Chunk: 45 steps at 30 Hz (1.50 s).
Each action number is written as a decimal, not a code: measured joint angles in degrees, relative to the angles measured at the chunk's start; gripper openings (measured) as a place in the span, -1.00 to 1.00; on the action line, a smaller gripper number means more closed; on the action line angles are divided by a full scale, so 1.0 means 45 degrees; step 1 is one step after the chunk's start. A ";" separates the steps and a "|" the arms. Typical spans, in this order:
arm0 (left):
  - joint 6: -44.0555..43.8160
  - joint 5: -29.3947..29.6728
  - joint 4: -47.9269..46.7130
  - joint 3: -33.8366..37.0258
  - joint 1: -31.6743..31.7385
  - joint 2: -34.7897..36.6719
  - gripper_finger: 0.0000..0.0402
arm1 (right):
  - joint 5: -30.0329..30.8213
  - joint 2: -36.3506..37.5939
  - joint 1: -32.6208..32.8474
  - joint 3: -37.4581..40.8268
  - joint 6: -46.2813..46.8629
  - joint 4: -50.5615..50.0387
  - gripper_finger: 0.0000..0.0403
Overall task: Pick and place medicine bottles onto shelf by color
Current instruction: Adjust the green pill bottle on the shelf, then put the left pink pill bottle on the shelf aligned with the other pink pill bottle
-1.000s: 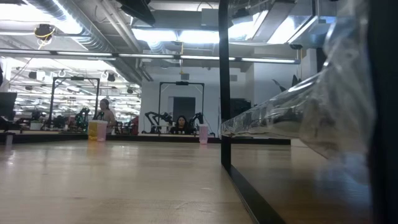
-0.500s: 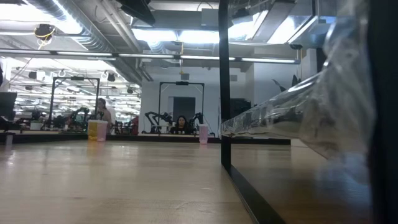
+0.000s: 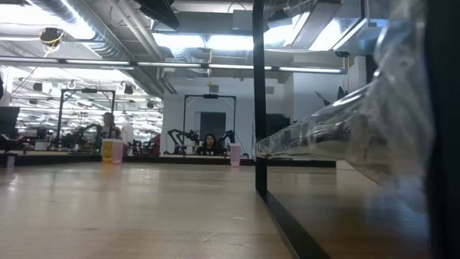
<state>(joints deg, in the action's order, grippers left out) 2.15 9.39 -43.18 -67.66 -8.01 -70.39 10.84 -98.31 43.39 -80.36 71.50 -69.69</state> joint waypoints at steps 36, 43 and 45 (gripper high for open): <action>0.0000 -0.0005 -0.0005 0.0000 0.0000 0.0000 -0.16 | -0.0658 -0.0964 0.0332 0.0026 0.0526 0.0672 0.25; 0.0000 -0.0005 -0.0005 0.0000 -0.0003 0.0000 -0.16 | 0.0301 -0.0964 0.0332 0.0027 0.0392 0.0787 0.25; 0.0000 -0.0005 -0.0005 0.0000 0.0000 0.0000 -0.16 | 0.0340 -0.0964 0.0332 0.0026 0.0357 0.0651 0.25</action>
<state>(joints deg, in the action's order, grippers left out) 2.15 9.37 -43.20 -67.66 -8.01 -70.39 12.37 -102.65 44.88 -80.25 73.11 -66.76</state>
